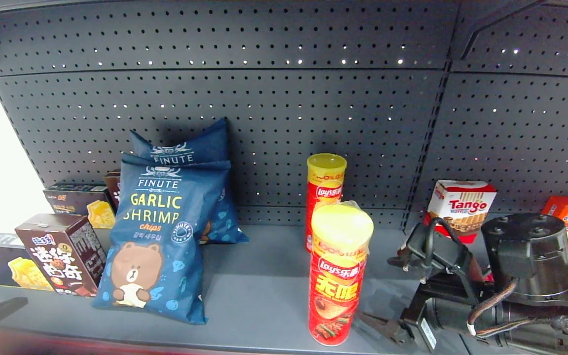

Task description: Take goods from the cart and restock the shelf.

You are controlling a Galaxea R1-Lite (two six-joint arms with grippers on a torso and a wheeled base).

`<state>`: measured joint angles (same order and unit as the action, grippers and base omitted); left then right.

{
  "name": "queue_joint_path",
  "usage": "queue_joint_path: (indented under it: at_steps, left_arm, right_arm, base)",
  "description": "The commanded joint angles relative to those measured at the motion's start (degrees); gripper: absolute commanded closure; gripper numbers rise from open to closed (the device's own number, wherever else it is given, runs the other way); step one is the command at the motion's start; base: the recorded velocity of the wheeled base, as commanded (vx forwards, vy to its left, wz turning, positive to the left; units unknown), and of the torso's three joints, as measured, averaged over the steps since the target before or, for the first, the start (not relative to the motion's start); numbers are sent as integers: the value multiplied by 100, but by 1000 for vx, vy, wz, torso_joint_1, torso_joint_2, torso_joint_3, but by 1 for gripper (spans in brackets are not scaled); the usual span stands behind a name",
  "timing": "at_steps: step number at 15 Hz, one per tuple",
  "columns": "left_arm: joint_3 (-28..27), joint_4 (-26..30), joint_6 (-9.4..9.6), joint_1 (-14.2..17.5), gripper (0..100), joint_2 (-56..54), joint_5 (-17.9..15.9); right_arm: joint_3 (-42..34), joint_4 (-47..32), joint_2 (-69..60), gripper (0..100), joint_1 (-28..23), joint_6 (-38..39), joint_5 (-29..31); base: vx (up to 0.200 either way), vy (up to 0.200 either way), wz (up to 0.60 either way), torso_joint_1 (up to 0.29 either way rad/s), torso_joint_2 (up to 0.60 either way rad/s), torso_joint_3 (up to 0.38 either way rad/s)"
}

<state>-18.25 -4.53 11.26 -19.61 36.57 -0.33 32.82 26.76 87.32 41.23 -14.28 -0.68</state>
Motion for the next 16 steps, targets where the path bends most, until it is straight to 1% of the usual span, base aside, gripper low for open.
queue_joint_path:
  at_steps: [1,4,9,13,16]
  left_arm:
    - [14,-4,-1,2,0,-36,-2]
    - [50,14,-1,2,0,-124,-2]
    - [41,260,-1,2,0,-291,-2]
    - [41,269,-10,2,0,-335,7]
    - [164,260,-10,2,0,-458,7]
  right_arm:
    - [58,5,118,0,8,-5,7]
    - [120,5,198,0,-10,-5,7]
    - [102,5,206,0,-36,-5,7]
    - [85,5,171,0,-36,4,16]
    - [23,14,-216,0,-141,30,24]
  base:
    - [0,0,0,0,0,0]
    - [0,0,0,0,0,0]
    - [0,0,0,0,0,0]
    - [0,0,0,0,0,0]
    - [0,0,0,0,0,0]
